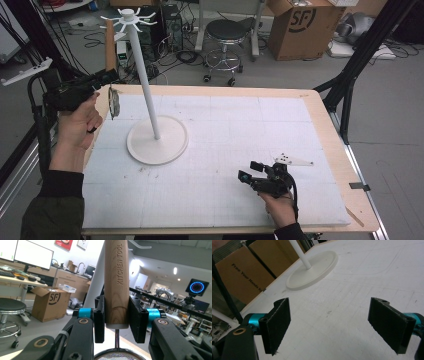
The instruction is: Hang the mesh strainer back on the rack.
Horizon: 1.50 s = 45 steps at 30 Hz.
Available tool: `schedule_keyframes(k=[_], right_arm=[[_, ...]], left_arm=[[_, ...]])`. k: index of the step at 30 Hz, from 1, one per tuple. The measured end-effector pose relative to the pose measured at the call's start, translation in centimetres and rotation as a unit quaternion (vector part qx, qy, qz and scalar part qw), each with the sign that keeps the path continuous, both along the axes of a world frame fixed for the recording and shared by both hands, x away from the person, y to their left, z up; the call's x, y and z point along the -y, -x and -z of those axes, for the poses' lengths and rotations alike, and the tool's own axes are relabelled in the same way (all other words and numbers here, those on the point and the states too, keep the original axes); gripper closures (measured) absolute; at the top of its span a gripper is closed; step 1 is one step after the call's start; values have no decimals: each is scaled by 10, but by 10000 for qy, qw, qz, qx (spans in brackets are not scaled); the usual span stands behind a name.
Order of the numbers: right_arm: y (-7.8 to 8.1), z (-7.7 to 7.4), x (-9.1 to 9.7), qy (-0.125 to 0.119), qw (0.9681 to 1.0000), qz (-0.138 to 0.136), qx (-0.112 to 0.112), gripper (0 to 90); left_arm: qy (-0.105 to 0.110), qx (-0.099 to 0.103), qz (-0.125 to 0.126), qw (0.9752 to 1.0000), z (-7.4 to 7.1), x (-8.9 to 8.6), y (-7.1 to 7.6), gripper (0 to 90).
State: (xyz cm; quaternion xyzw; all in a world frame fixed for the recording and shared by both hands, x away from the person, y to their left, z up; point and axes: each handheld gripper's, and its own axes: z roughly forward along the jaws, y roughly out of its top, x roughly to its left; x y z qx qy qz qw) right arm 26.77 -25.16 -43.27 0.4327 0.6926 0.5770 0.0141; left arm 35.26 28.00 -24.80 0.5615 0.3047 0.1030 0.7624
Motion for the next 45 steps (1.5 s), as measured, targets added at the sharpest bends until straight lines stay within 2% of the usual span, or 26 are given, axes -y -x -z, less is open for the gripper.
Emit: schedule_keyframes(k=[10, 13, 19, 27, 38, 45], right_arm=[[0, 0, 0, 19, 10000, 38, 2, 176], [0, 0, 1, 29, 10000, 40, 8, 177], [0, 0, 1, 9, 10000, 57, 25, 180], [0, 0, 1, 7, 10000, 60, 53, 183], [1, -1, 2, -21, 10000, 55, 59, 186], [1, -1, 1, -23, 10000, 33, 76, 187]], left_arm=[[18, -121, -11, 9999, 0, 1, -2, 676], [79, -181, -107, 9997, 0, 0, -2, 644], [120, -168, -103, 9997, 0, 1, -3, 617], [2, -211, -97, 9997, -4, 7, -5, 631], [23, -254, -158, 9996, -9, 9, -7, 608], [86, -189, -220, 9995, -10, 8, -6, 583]])
